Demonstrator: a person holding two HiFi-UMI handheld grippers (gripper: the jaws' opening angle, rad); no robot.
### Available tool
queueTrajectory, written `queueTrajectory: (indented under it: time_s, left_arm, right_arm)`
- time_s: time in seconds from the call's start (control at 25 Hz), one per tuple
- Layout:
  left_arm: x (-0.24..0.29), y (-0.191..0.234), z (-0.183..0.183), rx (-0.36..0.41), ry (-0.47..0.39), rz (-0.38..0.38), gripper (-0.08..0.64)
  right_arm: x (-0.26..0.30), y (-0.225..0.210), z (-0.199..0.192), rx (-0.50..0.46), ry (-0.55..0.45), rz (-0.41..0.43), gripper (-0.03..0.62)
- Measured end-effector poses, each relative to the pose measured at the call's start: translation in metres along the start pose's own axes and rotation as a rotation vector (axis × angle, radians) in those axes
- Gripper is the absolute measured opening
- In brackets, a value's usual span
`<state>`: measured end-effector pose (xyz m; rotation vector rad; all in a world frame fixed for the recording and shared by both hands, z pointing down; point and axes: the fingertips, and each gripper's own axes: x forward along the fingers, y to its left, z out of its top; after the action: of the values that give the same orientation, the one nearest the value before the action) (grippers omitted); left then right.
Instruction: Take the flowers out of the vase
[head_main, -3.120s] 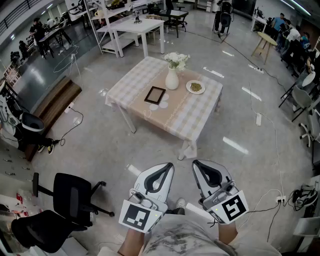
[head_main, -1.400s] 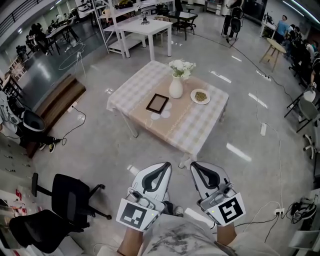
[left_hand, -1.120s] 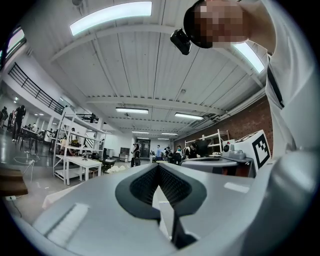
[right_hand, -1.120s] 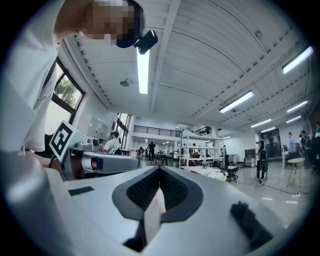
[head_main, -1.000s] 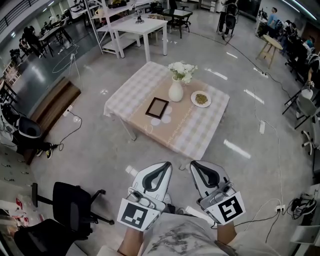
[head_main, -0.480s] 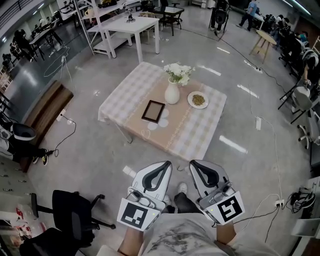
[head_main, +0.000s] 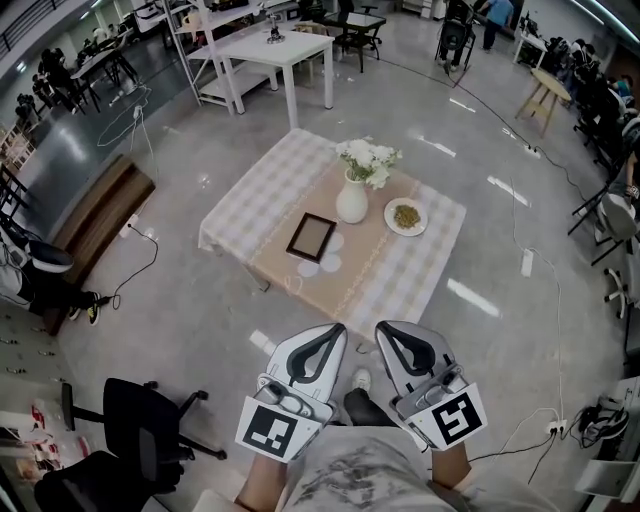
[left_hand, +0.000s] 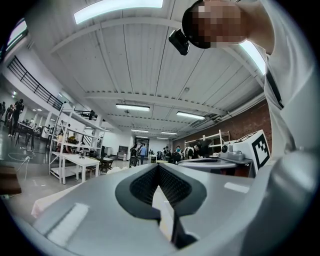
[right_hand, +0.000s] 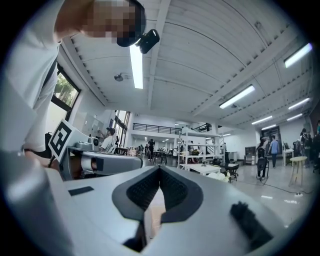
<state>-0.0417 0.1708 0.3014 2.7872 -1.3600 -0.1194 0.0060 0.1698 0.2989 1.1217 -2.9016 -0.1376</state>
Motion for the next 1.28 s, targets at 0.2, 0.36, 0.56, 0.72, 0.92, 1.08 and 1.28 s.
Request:
queueTrajectory:
  time_s: [0.2,0.36,0.56,0.72,0.92,1.08,1.28]
  left_arm:
    - [0.029,0.007,-0.004,-0.012,0.034,0.014,0.009]
    - [0.049,0.011,0.001,0.001,0.016,0.029,0.009]
    - [0.071,0.012,-0.003,-0.007,0.064,0.053,0.009]
    - [0.086,0.014,-0.002,0.005,0.065,0.078,0.009]
    - [0.101,0.020,0.004,0.038,0.041,0.112,0.009]
    - [0.108,0.028,-0.001,0.028,0.072,0.131,0.009]
    - [0.120,0.041,-0.012,0.005,0.100,0.132,0.009]
  right_arm:
    - [0.012,-0.029,-0.002,0.014,-0.001,0.016,0.016]
    - [0.019,-0.048,-0.002,0.012,-0.010,0.037,0.016]
    - [0.025,-0.070,-0.002,0.017,-0.025,0.070,0.017]
    - [0.029,-0.084,-0.003,0.024,-0.028,0.097,0.016]
    - [0.037,-0.099,-0.003,0.031,-0.042,0.130,0.017]
    - [0.045,-0.109,-0.007,0.041,-0.037,0.139,0.017]
    - [0.055,-0.122,-0.018,0.052,-0.014,0.128,0.017]
